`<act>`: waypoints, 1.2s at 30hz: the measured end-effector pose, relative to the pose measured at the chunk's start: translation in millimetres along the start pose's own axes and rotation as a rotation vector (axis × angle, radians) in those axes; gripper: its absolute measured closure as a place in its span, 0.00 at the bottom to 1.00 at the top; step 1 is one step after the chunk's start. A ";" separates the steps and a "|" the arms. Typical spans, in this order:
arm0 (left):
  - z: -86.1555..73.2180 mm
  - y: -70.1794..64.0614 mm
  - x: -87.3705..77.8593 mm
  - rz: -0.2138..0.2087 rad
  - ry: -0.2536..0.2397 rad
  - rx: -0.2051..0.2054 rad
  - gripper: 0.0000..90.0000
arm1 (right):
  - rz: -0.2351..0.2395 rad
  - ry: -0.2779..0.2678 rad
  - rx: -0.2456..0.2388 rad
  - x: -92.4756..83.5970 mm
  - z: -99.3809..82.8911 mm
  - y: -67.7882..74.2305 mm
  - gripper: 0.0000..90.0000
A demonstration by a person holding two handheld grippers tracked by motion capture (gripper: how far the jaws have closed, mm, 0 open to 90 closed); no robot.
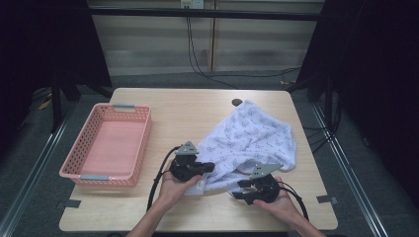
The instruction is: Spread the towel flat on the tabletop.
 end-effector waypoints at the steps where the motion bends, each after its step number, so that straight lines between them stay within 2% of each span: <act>1: 3.4 3.6 -6.4 0.004 -0.021 -0.011 0.98 | -0.006 0.002 -0.014 -0.1 -1.2 1.6 0.57; 4: 9.5 15.2 -26.5 0.005 -0.079 -0.063 0.98 | -0.058 0.029 -0.086 0.3 -4.4 7.6 0.60; 8: 13.2 31.8 -47.6 0.034 -0.130 -0.101 0.98 | -0.113 0.032 -0.097 -0.7 -3.7 4.2 0.79; 12: 21.1 41.2 -63.0 0.053 -0.179 -0.120 0.98 | -0.121 0.048 -0.082 1.9 1.0 1.1 0.93; 14: 23.7 45.5 -72.1 0.074 -0.197 -0.113 0.98 | -0.049 0.049 -0.042 -0.5 1.9 -0.7 0.96; 16: 24.8 49.9 -82.1 0.088 -0.212 -0.113 0.98 | -0.022 -0.014 0.016 -15.5 6.9 -8.5 0.96; 17: 25.0 53.1 -87.2 0.093 -0.227 -0.133 0.98 | -0.020 -0.064 0.044 -27.7 11.8 -14.0 0.97; 18: 25.3 56.2 -91.5 0.091 -0.240 -0.151 0.98 | -0.031 -0.117 0.068 -42.2 16.9 -20.2 0.97; 20: 26.2 64.7 -98.9 0.115 -0.257 -0.166 0.98 | -0.054 -0.213 0.100 -71.7 26.6 -30.2 0.97; 22: 29.3 72.0 -105.1 0.105 -0.286 -0.204 0.98 | -0.075 -0.289 0.120 -96.5 35.0 -38.9 0.97; 25: 37.1 78.8 -111.3 0.124 -0.316 -0.208 0.98 | -0.124 -0.368 0.118 -127.0 51.0 -51.2 0.97; 28: 49.7 82.3 -113.5 0.144 -0.323 -0.185 0.98 | -0.156 -0.436 0.097 -152.7 73.3 -57.6 0.97; 31: 71.3 84.3 -116.3 0.150 -0.346 -0.171 0.98 | -0.191 -0.502 0.065 -178.7 104.2 -63.0 0.97; 36: 115.0 86.0 -119.9 0.175 -0.394 -0.144 0.98 | -0.248 -0.540 0.020 -205.6 157.6 -72.1 0.97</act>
Point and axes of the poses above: each handheld gripper's, and its own axes: x roughly forward along the jaws, z roughly out of its top, y roughly to its left, the point moved 8 cm from there along x, roughly forward along the jaws, and after that the axes turned 11 degrees about z, right-handed, at the moved point
